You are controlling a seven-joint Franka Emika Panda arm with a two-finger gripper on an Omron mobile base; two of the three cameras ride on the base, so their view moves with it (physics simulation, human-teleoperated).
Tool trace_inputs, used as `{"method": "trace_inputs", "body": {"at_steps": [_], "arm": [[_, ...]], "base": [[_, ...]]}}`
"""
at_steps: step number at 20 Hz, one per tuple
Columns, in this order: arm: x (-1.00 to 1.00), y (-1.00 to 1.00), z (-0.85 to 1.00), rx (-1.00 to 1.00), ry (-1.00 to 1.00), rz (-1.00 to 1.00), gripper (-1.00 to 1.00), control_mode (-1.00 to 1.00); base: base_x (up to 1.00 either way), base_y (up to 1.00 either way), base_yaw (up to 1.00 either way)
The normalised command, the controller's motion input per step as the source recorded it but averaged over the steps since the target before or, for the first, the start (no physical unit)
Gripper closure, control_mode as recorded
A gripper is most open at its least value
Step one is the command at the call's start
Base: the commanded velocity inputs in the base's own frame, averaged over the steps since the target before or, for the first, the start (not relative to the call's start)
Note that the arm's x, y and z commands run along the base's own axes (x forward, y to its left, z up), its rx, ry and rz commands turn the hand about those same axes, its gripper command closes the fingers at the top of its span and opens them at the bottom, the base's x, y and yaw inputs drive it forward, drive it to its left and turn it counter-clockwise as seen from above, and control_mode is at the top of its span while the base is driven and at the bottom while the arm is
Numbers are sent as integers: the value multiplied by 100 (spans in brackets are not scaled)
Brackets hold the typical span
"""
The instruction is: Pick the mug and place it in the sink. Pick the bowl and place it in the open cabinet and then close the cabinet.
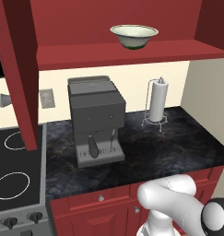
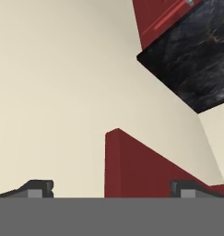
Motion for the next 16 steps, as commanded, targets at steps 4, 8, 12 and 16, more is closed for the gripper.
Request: {"method": "trace_inputs", "body": {"at_steps": [4,8,12,16], "arm": [[6,-8,0,0,-1,6,-100,-100],[0,-22,0,1,0,4,-100,-100],[1,-8,0,0,-2,2,-100,-100],[15,-2,0,0,-4,4,-100,-100]], "base": [[0,0,0],[0,0,0],[0,0,0],[0,0,0]]}}
